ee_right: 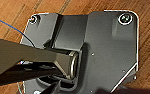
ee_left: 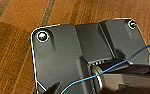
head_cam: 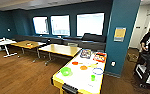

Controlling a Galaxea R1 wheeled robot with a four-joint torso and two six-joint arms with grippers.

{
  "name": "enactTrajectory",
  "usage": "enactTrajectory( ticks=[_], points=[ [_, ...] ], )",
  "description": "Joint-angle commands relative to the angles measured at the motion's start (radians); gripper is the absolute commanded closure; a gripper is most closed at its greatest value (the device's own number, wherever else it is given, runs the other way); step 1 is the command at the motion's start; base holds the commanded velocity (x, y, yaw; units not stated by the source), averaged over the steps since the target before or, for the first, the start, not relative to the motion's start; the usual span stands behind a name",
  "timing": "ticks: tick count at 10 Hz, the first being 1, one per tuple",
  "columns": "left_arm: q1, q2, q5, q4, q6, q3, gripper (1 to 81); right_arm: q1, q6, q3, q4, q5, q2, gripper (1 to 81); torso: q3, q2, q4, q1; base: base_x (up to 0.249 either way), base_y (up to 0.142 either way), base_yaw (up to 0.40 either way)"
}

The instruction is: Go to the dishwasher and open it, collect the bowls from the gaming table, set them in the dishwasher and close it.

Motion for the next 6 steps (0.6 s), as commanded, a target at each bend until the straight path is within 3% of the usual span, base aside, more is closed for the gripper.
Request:
enactTrajectory(
  ticks=[1, 6],
  points=[
    [-0.048, -0.002, 0.049, -0.004, 0.002, -0.002, 1.0, 0.044, -0.006, 0.001, -0.008, -0.049, -0.004, 1.0, 0.0, 0.0, 0.0, 0.0, 0.087, 0.101, 0.0],
    [-0.048, -0.004, 0.049, -0.006, 0.002, 0.0, 1.0, 0.041, -0.006, 0.0, -0.008, -0.047, -0.004, 1.0, 0.0, 0.0, 0.0, 0.0, 0.093, 0.101, 0.0]
  ],
)
